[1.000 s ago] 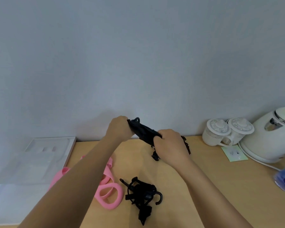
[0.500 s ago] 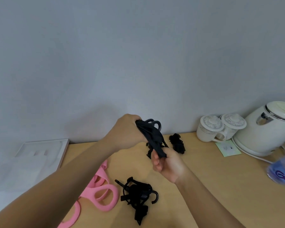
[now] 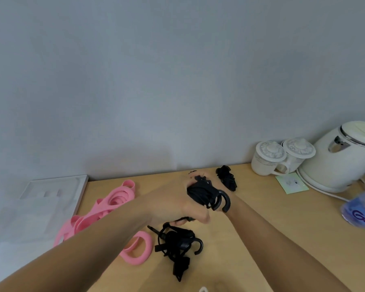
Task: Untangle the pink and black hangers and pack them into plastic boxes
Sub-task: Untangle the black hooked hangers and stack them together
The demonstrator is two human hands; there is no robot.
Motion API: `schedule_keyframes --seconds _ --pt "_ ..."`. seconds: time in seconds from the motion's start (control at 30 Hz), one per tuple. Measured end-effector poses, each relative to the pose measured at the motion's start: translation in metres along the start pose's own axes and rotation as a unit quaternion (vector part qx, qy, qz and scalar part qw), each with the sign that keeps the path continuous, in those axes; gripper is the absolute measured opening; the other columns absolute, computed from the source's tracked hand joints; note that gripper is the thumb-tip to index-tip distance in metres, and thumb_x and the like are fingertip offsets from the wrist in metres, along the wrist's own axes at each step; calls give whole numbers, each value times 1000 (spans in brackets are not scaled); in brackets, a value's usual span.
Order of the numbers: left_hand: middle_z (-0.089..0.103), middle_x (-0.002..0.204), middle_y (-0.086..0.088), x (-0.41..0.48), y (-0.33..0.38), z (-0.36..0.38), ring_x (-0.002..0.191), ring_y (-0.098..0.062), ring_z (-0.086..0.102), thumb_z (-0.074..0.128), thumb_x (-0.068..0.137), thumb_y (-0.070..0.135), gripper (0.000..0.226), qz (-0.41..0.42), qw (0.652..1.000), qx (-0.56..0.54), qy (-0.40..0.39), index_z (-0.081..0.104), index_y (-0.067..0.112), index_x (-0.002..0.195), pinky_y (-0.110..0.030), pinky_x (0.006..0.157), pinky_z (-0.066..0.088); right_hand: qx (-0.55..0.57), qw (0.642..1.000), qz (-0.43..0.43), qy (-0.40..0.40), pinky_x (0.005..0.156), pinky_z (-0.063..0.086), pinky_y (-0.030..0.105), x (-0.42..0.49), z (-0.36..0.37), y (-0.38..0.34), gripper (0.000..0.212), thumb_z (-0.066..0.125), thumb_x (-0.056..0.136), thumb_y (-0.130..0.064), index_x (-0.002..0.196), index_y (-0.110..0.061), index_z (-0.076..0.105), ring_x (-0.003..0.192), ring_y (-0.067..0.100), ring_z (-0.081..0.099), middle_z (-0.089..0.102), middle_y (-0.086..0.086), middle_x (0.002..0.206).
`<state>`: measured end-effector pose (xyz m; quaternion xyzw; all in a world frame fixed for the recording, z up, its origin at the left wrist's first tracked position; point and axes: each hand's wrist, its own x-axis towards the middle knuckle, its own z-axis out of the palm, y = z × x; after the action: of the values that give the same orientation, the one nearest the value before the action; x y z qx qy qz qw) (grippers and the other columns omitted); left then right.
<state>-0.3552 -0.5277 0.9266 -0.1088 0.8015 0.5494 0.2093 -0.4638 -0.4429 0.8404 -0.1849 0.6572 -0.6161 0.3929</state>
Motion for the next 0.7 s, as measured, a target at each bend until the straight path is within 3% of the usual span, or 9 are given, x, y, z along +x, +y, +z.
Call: schedule_keyframes --seconds 0.03,0.1,0.13,0.2,0.33,0.47,0.53,0.63,0.7 --pt "40 41 6 1 0 0 35 -11 32 70 69 -1 29 1 1000 29 -6 45 14 67 -21 41 25 -49 998 -29 5 66 45 19 1 1 -6 29 32 93 14 110 34 44 95 28 63 58 38 89" --pt "40 46 4 3 -1 -1 39 -13 35 71 68 2 28 -7 997 77 -21 45 13 66 -20 41 27 -197 979 -52 -23 59 43 13 1 -2 -10 22 40 89 14 91 13 62 59 6 58 58 10 63" --pt "40 48 3 5 -4 0 41 -14 36 70 69 2 27 -13 994 102 -33 45 11 66 -20 42 28 -236 969 -59 -44 60 43 16 3 -5 -8 26 42 86 15 82 3 64 54 3 53 57 0 59" --pt "43 55 -3 7 -10 3 48 -18 40 70 69 5 22 -23 985 159 -55 48 7 68 -23 46 30 -353 927 -94 -80 64 45 27 7 -9 -7 22 47 80 13 78 1 66 62 10 54 59 0 66" --pt "47 61 -10 11 -22 15 54 -20 42 70 69 13 20 -27 970 223 -97 56 -2 71 -25 46 30 -631 749 -168 -111 61 35 33 7 -8 -16 20 46 76 3 89 -5 59 77 25 52 61 8 90" --pt "47 61 -8 24 -27 21 53 -16 39 69 71 18 20 -31 950 305 -65 59 2 71 -21 41 26 -750 635 -156 -96 51 23 28 13 0 -29 19 46 82 -3 98 -9 53 72 24 44 53 7 96" --pt "41 60 -6 32 -29 25 53 -16 35 68 73 20 21 -35 936 349 -31 51 7 70 -23 41 24 -776 608 -149 -75 49 22 26 17 0 -34 15 46 82 -4 94 -11 51 69 23 43 52 6 93" --pt "33 53 -2 45 -37 29 49 -17 30 61 74 15 32 -47 919 390 31 35 9 56 -27 43 24 -788 598 -142 -40 48 20 26 23 0 -39 10 44 81 -3 81 -12 44 56 18 36 43 0 74" --pt "35 57 -1 53 -41 29 49 -15 32 56 77 12 30 -65 907 411 63 33 12 58 -25 43 25 -792 596 -130 -15 47 18 26 26 3 -41 19 44 80 -1 67 -13 36 51 14 29 34 -1 65"
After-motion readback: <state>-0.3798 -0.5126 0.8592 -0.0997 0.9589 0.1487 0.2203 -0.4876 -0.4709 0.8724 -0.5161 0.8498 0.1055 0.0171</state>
